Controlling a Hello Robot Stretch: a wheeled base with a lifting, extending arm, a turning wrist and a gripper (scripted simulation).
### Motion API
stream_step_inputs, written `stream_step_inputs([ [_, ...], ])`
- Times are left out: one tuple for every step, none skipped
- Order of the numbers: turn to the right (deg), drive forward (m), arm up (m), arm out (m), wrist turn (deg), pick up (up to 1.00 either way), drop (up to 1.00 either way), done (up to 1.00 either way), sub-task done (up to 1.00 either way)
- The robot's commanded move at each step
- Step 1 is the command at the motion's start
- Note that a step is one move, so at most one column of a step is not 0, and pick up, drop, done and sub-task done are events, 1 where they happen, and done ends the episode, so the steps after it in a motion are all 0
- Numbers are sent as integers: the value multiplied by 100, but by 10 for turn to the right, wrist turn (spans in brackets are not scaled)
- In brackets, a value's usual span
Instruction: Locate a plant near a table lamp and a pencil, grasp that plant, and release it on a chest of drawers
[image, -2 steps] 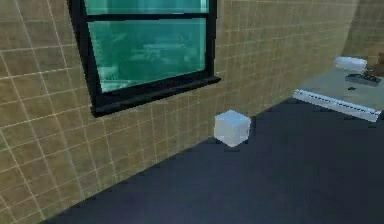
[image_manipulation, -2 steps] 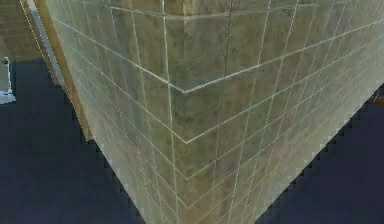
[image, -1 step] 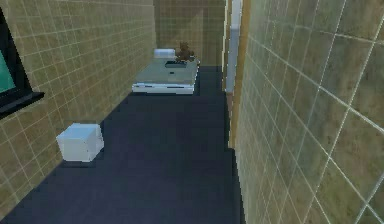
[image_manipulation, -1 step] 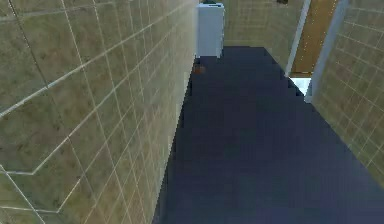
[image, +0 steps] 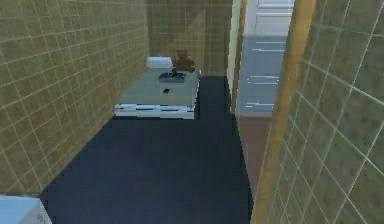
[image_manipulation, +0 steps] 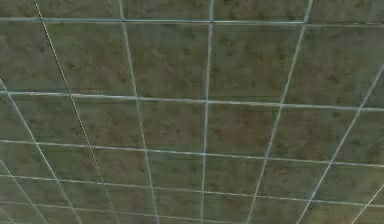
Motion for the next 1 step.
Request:
stream_step_inputs([
  [0, 90, 0, 0, 0, 0, 0, 0, 0],
])
